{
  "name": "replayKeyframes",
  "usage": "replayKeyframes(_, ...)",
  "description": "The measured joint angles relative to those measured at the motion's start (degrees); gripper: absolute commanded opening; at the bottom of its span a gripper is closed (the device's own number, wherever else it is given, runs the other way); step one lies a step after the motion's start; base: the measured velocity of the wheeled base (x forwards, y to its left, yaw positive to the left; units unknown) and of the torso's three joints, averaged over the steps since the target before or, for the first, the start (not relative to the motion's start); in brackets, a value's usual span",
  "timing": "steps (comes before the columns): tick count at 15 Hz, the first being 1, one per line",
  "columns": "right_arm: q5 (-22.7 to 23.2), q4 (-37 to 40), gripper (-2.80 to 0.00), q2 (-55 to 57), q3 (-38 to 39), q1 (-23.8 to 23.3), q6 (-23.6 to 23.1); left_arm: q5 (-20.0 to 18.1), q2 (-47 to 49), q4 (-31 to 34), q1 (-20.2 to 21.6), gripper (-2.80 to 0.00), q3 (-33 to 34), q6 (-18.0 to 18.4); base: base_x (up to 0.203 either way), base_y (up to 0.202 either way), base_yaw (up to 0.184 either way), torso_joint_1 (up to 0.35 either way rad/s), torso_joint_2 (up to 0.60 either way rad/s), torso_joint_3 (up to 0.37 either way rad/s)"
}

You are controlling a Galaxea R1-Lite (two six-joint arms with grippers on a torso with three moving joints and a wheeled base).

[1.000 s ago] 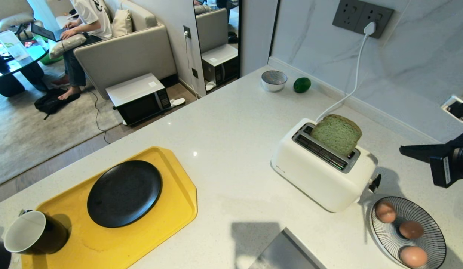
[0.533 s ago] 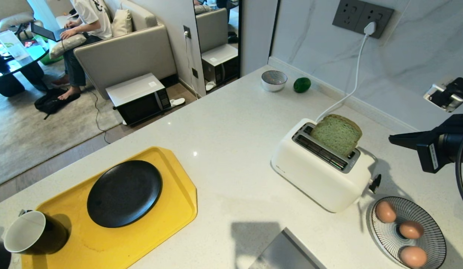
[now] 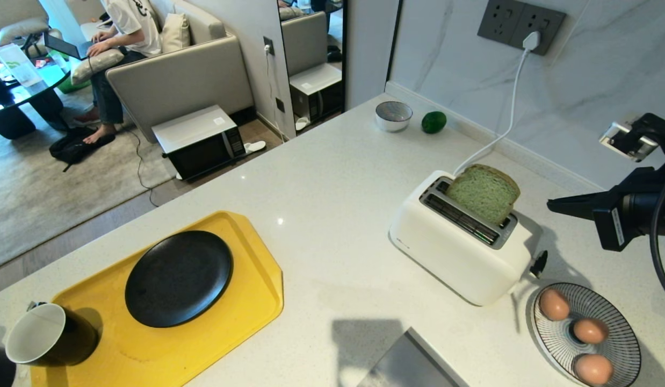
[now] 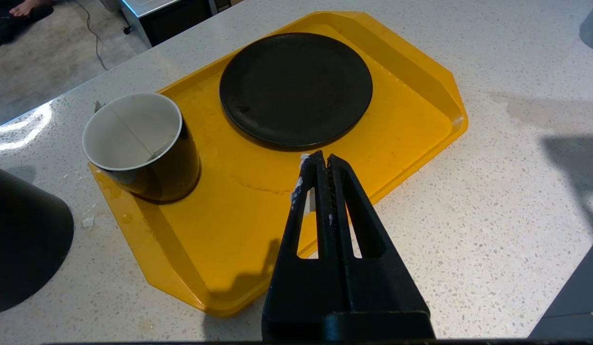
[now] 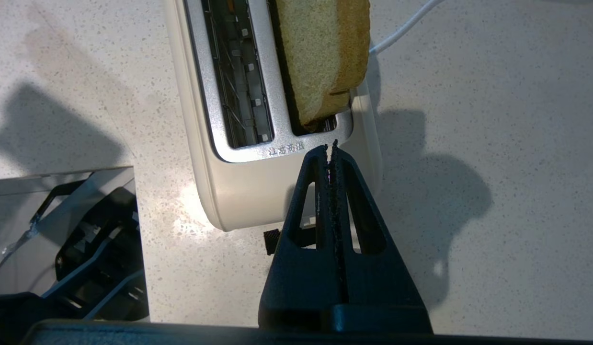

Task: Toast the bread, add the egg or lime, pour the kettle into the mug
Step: Put the baked bread on a plate

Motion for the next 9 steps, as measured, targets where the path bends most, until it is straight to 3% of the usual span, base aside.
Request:
replayKeyframes(2, 0.18, 0.02, -2.8, -0.02, 0.07, 0.06, 0.62, 0.02, 0.0, -0.02, 0.02, -2.8, 0.0, -0.01, 0.0, 0.0, 0.0, 0.0, 0.0, 0.0)
replayKeyframes(3, 0.24, 0.02, 0.0, -0.02, -0.04, 0.06, 1.05, 0.0, 0.0, 0.0, 0.02, -2.8, 0.0, 0.0, 0.0, 0.0, 0.0, 0.0, 0.0, 0.0)
replayKeyframes(9, -0.41, -0.11, 0.0, 1.26, -1.31, 0.94, 3.08, 0.02, 0.0, 0.0, 0.0, -2.8, 0.0, 0.01, 0.0, 0.0, 0.0, 0.0, 0.0, 0.0)
